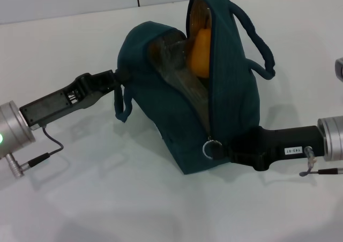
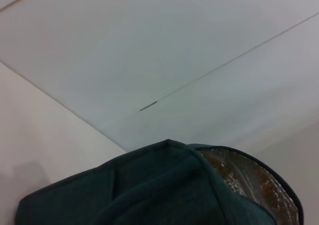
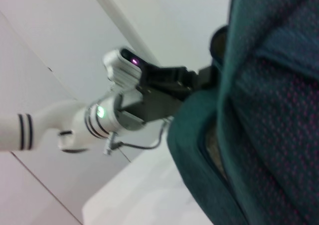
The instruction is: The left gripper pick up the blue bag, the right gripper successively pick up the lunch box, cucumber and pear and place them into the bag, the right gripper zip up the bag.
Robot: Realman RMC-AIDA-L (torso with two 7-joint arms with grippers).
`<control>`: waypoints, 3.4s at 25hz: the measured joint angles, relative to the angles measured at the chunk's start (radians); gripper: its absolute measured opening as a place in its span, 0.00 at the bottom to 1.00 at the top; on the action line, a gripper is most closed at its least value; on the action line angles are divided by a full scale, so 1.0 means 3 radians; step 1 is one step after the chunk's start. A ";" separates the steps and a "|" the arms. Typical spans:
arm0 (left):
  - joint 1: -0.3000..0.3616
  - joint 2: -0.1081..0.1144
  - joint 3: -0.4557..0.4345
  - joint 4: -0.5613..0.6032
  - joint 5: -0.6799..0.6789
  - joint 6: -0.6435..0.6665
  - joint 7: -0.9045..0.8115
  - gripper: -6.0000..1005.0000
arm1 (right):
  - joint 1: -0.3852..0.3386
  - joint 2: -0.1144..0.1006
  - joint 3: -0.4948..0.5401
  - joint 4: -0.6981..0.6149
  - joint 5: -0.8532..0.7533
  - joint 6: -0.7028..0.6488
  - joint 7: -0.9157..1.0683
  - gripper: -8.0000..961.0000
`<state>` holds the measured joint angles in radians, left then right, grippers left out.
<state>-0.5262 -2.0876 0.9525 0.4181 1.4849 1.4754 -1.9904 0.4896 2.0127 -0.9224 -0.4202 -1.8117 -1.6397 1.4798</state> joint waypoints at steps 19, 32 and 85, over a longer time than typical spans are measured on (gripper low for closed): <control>-0.0005 -0.0005 0.0000 -0.0012 0.0004 0.0073 0.0027 0.09 | 0.0049 -0.0016 0.0004 -0.0022 0.0286 -0.0172 0.0084 0.02; 0.0018 0.0019 -0.0019 0.0234 -0.0125 0.0364 0.0398 0.23 | 0.0049 -0.0006 -0.0034 0.0015 0.0258 -0.0119 0.0073 0.01; -0.0080 -0.0067 0.0581 -0.1529 -0.0838 -0.0382 0.3091 0.48 | 0.0574 0.0020 -0.0019 0.0263 0.0570 -0.0052 0.0137 0.02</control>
<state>-0.5503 -2.1077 1.1269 -0.0408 1.2336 1.3607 -1.0630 0.6618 2.0187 -0.9280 -0.3414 -1.6408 -1.6552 1.5211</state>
